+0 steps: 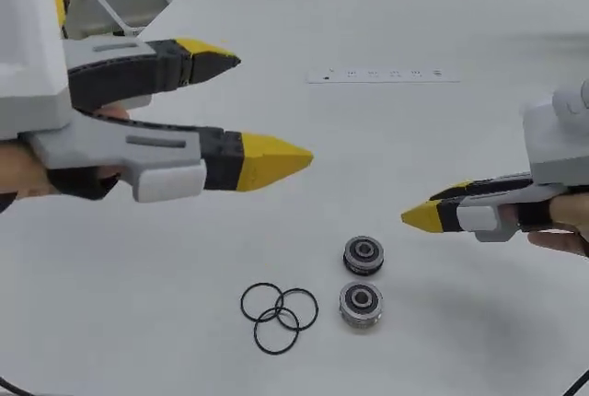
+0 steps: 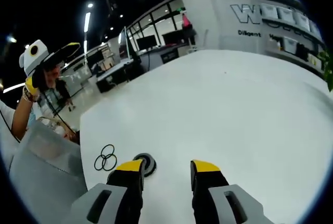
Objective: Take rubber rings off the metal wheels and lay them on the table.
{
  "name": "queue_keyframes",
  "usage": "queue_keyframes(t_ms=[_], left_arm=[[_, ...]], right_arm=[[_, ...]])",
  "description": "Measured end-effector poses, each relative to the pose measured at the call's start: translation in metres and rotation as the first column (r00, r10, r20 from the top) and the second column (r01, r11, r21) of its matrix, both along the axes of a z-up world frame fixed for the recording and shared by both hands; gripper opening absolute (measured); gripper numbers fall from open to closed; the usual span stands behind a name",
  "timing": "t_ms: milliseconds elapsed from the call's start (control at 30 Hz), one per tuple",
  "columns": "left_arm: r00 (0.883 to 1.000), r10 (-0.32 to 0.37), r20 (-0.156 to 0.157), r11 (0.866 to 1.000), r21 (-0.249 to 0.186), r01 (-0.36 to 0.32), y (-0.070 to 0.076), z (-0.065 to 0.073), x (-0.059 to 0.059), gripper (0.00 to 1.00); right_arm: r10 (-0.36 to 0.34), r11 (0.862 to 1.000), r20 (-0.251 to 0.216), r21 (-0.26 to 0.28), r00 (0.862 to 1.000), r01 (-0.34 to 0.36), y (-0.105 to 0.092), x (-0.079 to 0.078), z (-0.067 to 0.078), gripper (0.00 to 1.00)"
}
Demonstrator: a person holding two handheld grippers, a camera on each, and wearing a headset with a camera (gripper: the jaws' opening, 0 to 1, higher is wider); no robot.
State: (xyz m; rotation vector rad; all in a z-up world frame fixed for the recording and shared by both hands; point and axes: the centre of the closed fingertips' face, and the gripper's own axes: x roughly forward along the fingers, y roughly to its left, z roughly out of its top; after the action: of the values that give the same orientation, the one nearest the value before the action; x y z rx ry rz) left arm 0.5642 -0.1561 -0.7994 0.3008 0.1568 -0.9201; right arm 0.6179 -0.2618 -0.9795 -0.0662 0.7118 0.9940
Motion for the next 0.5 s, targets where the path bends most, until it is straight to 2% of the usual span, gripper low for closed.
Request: queue_keyframes(t_ms=[133, 267, 400, 500], left_arm=[[0.999, -0.039, 0.028, 0.999, 0.006, 0.039, -0.015, 0.007, 0.01, 0.69], [0.997, -0.066, 0.045, 0.998, 0.016, 0.065, -0.029, 0.006, 0.024, 0.67], [0.996, -0.087, 0.034, 0.996, 0.027, 0.086, -0.042, -0.003, 0.035, 0.65], [0.994, -0.104, 0.024, 0.994, 0.047, 0.102, -0.051, -0.016, 0.04, 0.65]], right_arm=[[0.048, 0.999, -0.003, -0.008, 0.999, -0.048, 0.006, -0.007, -0.004, 0.33], [0.078, 0.997, -0.003, -0.019, 0.997, -0.078, 0.01, -0.011, -0.012, 0.38], [0.11, 0.993, -0.002, -0.042, 0.994, -0.11, 0.011, -0.016, -0.02, 0.4], [0.139, 0.988, 0.0, -0.062, 0.99, -0.139, 0.013, -0.02, -0.024, 0.4]])
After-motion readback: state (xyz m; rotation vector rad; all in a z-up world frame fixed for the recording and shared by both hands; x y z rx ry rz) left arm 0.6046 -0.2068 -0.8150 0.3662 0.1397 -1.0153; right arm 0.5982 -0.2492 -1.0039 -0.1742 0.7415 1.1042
